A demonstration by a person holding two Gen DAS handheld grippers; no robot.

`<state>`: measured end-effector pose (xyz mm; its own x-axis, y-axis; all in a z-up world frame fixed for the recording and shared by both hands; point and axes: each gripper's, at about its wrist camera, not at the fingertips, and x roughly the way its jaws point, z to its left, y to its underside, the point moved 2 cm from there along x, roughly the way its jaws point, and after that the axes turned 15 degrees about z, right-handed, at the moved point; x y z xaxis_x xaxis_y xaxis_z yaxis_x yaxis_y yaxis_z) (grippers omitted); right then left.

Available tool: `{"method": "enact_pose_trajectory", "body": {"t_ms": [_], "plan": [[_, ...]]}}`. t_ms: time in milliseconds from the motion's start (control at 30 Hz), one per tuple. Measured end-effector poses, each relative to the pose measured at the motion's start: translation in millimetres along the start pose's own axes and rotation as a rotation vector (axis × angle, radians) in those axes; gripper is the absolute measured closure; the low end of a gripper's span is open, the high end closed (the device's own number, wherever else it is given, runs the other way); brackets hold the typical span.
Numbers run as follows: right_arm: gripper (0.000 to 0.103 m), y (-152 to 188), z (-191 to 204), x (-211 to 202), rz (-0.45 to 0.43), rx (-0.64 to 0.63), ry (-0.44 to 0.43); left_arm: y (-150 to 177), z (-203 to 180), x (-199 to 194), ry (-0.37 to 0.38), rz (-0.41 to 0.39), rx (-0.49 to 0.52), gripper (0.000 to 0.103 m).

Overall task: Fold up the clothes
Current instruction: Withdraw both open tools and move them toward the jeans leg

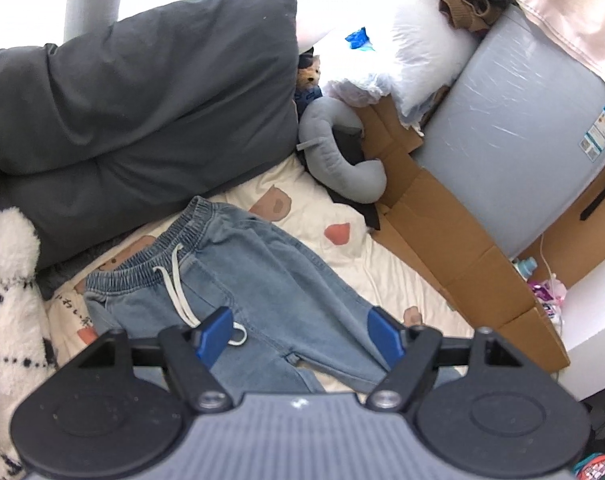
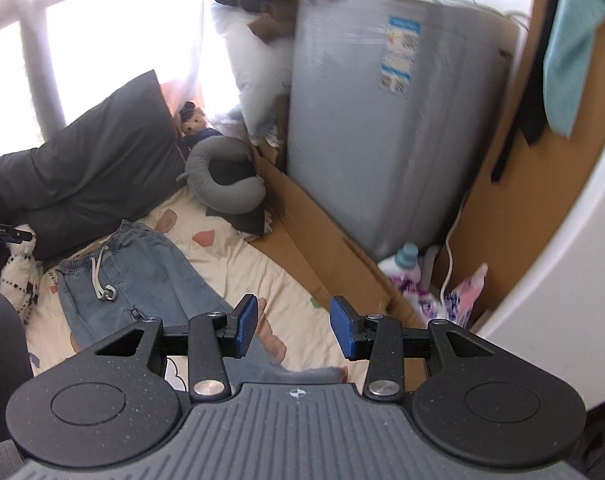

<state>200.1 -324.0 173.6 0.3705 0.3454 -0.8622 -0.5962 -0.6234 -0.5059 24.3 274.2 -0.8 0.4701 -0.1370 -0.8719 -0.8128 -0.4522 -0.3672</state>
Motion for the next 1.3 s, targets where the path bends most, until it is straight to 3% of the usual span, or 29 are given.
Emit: {"method": "enact_pose_trajectory", "body": {"t_ms": [267,367,633,867,1000,1300], "plan": [[0.056,42,-31,51,-0.001,0.075,-0.044,-20,-23,16,-0.032,0.021,0.034,0.025],[0.056,54,-40,74,-0.005,0.094,-0.054,-28,-30,31,-0.034,0.043,0.017,0.025],[0.056,85,-61,128,-0.036,0.153,-0.066,-52,-65,74,-0.061,0.076,0.089,0.025],[0.056,111,-81,183,-0.038,0.221,-0.053,-74,-99,123,-0.037,0.075,0.125,0.025],[0.055,126,-91,216,-0.029,0.257,-0.066,-90,-105,148,-0.033,0.056,0.08,0.025],[0.056,152,-98,283,0.006,0.3,-0.074,-108,-108,214,-0.03,0.106,0.025,0.025]]}}
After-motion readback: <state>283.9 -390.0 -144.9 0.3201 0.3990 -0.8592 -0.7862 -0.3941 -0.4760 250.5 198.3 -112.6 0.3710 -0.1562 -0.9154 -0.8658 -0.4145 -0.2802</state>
